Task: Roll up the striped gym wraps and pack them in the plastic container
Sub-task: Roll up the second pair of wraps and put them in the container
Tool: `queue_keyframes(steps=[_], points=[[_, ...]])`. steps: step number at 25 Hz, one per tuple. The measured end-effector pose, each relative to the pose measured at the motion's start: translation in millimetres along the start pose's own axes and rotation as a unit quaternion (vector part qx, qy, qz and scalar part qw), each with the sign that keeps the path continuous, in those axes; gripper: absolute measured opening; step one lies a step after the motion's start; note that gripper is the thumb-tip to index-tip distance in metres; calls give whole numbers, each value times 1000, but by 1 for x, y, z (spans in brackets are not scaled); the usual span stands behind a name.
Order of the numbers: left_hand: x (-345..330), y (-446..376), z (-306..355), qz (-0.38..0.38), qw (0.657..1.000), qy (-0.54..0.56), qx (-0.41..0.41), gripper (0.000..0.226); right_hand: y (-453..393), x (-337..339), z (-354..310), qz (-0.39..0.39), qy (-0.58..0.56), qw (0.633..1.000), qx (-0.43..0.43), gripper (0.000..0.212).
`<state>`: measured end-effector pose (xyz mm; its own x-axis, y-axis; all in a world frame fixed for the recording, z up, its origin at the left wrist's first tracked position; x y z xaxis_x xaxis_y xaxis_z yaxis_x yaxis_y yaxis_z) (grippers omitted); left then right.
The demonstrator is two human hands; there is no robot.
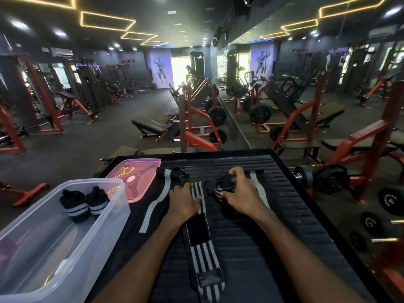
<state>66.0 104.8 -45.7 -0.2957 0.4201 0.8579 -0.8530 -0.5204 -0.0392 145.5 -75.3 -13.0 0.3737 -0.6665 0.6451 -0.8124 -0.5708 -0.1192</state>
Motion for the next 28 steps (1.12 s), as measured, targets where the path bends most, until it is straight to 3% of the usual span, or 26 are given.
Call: queue_keyframes(steps=[4, 8, 11, 13, 18, 21, 22, 25, 28], points=[[-1, -4, -4, 1, 1000, 25, 18, 57, -1, -6, 6, -16, 50, 999, -9, 62], [9, 3, 3, 29, 964, 258, 56, 38, 0, -10, 8, -44, 100, 994, -13, 58], [19, 3, 8, 20, 913, 403, 57, 24, -1, -9, 9, -58, 85, 995, -2, 63], [28, 5, 12, 10, 882, 468, 57, 28, 0, -4, 3, -39, 74, 996, 7, 65], [47, 8, 18, -6, 779, 626, 37, 41, 11, 17, -28, 172, -54, 981, 76, 12], [53, 11, 21, -65, 691, 719, 39, 43, 14, 15, -38, 144, -77, 981, 101, 12], [54, 12, 22, -81, 672, 735, 35, 44, 15, 13, -41, 112, -81, 984, 108, 24], [54, 16, 24, -119, 653, 748, 18, 39, 17, 7, -46, 48, -85, 988, 120, 45], [55, 20, 29, -140, 675, 724, -8, 29, 16, 4, -47, 104, -78, 981, 146, 24]])
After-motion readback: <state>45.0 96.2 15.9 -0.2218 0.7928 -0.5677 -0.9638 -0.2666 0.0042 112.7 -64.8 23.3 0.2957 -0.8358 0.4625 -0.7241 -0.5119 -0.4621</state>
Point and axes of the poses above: each hand's wrist, its own y-axis away from the middle knuckle, its own x-axis out of the back of the hand, z = x × y, the point moved 2 cm from there along -y, towards the middle knuckle, and after that the axes turned 6 degrees about -z, right-handed, at the moved point
